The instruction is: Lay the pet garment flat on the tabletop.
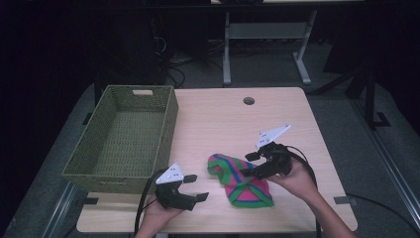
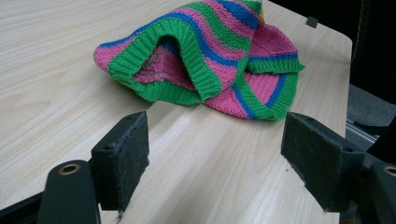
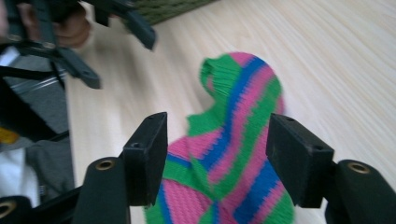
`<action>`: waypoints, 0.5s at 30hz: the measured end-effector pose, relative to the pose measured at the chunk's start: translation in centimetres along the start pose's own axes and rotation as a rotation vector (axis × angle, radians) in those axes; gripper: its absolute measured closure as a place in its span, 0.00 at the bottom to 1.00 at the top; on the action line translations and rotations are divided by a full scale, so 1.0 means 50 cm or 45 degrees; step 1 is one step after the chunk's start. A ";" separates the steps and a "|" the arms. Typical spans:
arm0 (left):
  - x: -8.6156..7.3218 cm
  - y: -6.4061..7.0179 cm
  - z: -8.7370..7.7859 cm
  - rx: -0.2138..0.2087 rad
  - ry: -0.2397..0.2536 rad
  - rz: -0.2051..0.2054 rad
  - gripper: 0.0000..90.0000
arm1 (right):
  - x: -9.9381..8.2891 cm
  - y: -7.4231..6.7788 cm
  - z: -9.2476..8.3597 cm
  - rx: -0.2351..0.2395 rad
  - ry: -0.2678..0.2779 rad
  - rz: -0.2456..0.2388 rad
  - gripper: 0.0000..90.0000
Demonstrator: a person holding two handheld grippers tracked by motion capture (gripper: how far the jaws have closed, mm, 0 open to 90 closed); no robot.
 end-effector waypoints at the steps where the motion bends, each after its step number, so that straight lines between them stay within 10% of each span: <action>1: 0.000 0.000 0.000 0.000 0.002 -0.002 0.26 | 0.002 -0.006 0.002 0.013 -0.005 -0.006 0.44; 15: 0.000 -0.001 -0.004 -0.001 0.005 -0.009 0.26 | -0.020 -0.012 0.093 0.036 -0.151 -0.067 0.48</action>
Point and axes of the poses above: each handheld gripper's, and its own axes: z roughly forward along the jaws, x roughly out of its top, y roughly to its right, the point moved 5 cm from there along z, roughly forward along the jaws, and after that the axes turned 6 degrees about z, right-handed, at the moved point
